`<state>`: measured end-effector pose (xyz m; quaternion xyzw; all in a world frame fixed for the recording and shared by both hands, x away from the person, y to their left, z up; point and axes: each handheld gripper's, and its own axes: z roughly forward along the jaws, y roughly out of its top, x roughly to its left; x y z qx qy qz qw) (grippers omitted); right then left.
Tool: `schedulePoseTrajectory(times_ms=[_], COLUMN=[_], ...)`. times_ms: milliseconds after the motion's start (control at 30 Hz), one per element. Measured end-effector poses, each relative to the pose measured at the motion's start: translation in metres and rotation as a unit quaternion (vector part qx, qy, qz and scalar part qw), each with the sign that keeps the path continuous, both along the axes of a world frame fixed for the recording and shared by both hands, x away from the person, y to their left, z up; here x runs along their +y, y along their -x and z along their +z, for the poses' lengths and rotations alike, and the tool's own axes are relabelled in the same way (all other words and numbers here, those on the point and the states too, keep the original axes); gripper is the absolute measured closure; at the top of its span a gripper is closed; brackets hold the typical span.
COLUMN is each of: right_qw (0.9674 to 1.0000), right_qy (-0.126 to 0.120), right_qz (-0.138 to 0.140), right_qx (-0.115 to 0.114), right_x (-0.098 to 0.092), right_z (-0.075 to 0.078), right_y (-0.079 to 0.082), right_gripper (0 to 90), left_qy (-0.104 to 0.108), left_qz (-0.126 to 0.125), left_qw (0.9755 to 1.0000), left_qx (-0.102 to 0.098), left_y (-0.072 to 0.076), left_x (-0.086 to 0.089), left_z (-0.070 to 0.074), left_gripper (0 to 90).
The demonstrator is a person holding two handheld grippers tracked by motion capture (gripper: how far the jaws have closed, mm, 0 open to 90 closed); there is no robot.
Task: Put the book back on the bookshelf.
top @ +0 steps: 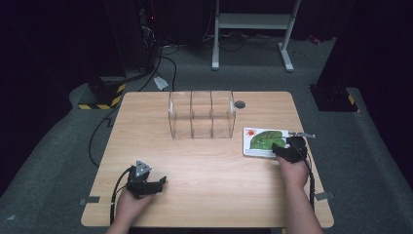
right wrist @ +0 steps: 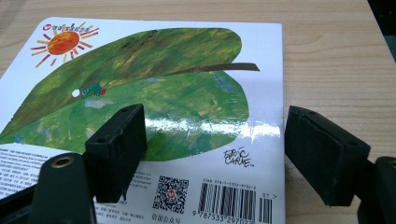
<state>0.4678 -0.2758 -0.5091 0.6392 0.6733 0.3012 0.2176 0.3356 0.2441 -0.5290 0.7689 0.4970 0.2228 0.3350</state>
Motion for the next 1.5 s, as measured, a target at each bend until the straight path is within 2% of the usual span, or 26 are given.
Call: schedulePoseTrajectory(times_ms=[200, 267, 300, 333, 433, 467, 500, 533, 567, 600, 633, 733, 767, 1000, 1100, 1167, 1233, 1333, 1367, 1500], right_qw=[1.0000, 0.9999, 0.9997, 0.9997, 0.9988, 0.9988, 0.9986, 0.9986, 0.9985, 0.9985, 0.9979, 0.9978, 0.9976, 0.9980, 0.9980, 0.9994, 0.9992, 0.9992, 0.9996, 0.9996], right_qy=[-0.004, -0.001, 0.015, 0.015, 0.042, 0.042, 0.040, 0.040, 0.031, 0.031, 0.035, 0.033, 0.032, 0.028, 0.022, -0.001, -0.006, -0.002, 0.007, 0.012], right_qz=[0.003, 0.013, 0.020, 0.020, 0.022, 0.022, 0.025, 0.025, 0.029, 0.029, 0.035, 0.034, 0.035, 0.023, 0.017, 0.001, -0.009, -0.017, -0.022, -0.025], right_qx=[0.003, 0.005, -0.001, -0.001, -0.007, -0.007, -0.024, -0.024, -0.035, -0.035, -0.041, -0.047, -0.052, -0.052, -0.057, -0.034, -0.038, -0.036, -0.019, -0.003], right_x=[-0.001, 0.000, 0.003, 0.003, 0.007, 0.007, 0.008, 0.008, 0.011, 0.011, 0.016, 0.020, 0.024, 0.035, 0.035, 0.035, 0.035, 0.033, 0.031, 0.029], right_z=[0.000, 0.001, 0.002, 0.002, 0.005, 0.005, 0.009, 0.009, 0.014, 0.014, 0.018, 0.022, 0.025, 0.030, 0.030, 0.026, 0.024, 0.021, 0.015, 0.008], right_y=[0.005, 0.009, 0.014, 0.014, 0.021, 0.021, 0.021, 0.021, 0.016, 0.016, 0.005, -0.004, -0.016, -0.050, -0.058, -0.069, -0.073, -0.075, -0.078, -0.080], right_gripper=[22.7, 23.9, 25.6, 25.6, 32.4, 32.4, 33.4, 33.4, 33.0, 33.0, 33.7, 35.9, 39.2, 39.3, 41.4, 42.8, 44.1, 44.7, 44.7, 44.2], left_qy=[-0.003, -0.002, -0.002, -0.002, -0.002, -0.001, -0.001, -0.001, 0.001, 0.001, 0.001, 0.001, 0.002, -0.001, 0.003, 0.003, 0.004, 0.004, 0.004, 0.004], left_qz=[-0.001, -0.001, -0.001, -0.001, 0.000, 0.001, 0.001, 0.001, 0.002, 0.002, 0.002, 0.001, 0.001, 0.004, 0.007, 0.008, 0.008, 0.008, 0.008, 0.008], left_qw=[1.0000, 1.0000, 1.0000, 1.0000, 1.0000, 1.0000, 1.0000, 1.0000, 1.0000, 1.0000, 1.0000, 1.0000, 1.0000, 1.0000, 1.0000, 1.0000, 1.0000, 1.0000, 1.0000, 1.0000], left_qx=[-0.001, 0.000, 0.000, 0.000, 0.001, 0.001, 0.001, 0.001, 0.001, 0.001, 0.001, 0.000, 0.001, -0.001, -0.001, -0.001, -0.002, -0.002, -0.001, -0.002], left_y=[0.000, 0.000, 0.000, 0.000, 0.000, 0.000, 0.001, 0.001, 0.001, 0.001, 0.001, 0.000, 0.000, 0.001, 0.001, 0.001, 0.001, 0.001, 0.001, 0.001], left_x=[0.000, 0.000, 0.000, 0.000, 0.000, 0.000, 0.000, 0.000, 0.000, 0.000, 0.000, 0.000, 0.000, 0.001, 0.001, 0.001, 0.001, 0.001, 0.001, 0.001], left_z=[0.000, 0.000, 0.000, 0.000, 0.000, 0.000, 0.000, 0.000, 0.000, 0.000, 0.000, 0.000, 0.000, 0.000, 0.000, 0.000, 0.000, 0.000, 0.000, 0.000], left_gripper=[15.5, 15.5, 15.5, 15.5, 15.7, 15.7, 15.8, 15.8, 15.8, 15.8, 15.8, 16.0, 16.0, 17.8, 18.1, 18.9, 19.1, 19.2, 19.2, 19.4])
